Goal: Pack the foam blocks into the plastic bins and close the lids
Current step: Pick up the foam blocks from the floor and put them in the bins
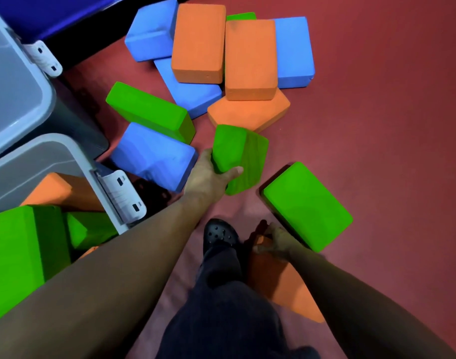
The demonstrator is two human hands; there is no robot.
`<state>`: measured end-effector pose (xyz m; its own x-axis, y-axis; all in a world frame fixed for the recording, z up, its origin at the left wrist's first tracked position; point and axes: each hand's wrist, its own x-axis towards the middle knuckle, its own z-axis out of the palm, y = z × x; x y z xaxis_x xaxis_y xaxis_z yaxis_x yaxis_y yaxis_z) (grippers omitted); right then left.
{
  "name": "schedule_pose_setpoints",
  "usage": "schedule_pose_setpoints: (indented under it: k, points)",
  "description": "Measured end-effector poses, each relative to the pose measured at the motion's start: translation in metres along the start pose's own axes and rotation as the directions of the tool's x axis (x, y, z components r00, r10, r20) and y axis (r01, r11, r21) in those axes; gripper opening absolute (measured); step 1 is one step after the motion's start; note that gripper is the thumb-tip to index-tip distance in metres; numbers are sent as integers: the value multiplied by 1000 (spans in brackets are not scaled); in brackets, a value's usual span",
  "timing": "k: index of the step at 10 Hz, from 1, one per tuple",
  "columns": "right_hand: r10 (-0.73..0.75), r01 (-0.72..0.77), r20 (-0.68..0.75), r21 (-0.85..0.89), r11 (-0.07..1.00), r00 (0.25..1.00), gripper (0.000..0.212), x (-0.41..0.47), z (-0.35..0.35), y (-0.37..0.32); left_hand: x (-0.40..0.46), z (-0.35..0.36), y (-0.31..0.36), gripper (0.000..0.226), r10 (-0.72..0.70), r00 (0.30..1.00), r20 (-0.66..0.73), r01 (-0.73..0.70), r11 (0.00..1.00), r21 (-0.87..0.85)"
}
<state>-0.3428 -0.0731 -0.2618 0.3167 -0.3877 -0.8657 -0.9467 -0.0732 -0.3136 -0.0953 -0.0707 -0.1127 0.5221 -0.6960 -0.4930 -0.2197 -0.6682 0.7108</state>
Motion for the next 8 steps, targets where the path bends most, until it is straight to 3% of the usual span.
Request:
schedule_pose_setpoints:
  k: [2,3,4,5,6,7,8]
  points:
    - [17,-19,-31,-74,997,999,94,-38,-20,-7,-4,4,0,76,25,1000,8,-25,999,21]
    - [-58,57,-18,-32,998,998,122,-47,-26,-2,-10,4,2,77,28,1000,-2,-28,996,85]
    - [-136,130,-72,-81,988,988,85,-65,-47,-15,-22,-7,13,76,45,999,-30,-39,982,186]
    - [-203,198,-151,-50,979,968,62,-83,-79,-33,-32,-30,30,77,53,997,-55,-46,992,118]
    - [-257,251,-265,-58,966,929,68,-113,-110,-63,-50,-68,50,85,109,987,-117,-104,993,49]
    - [-295,325,-458,-14,945,839,75,-138,-136,-98,-75,-118,66,73,160,960,-228,-175,984,-45]
    - [-248,434,-653,137,891,715,84,-166,-152,-154,-110,-182,59,61,150,929,-339,-218,961,-172]
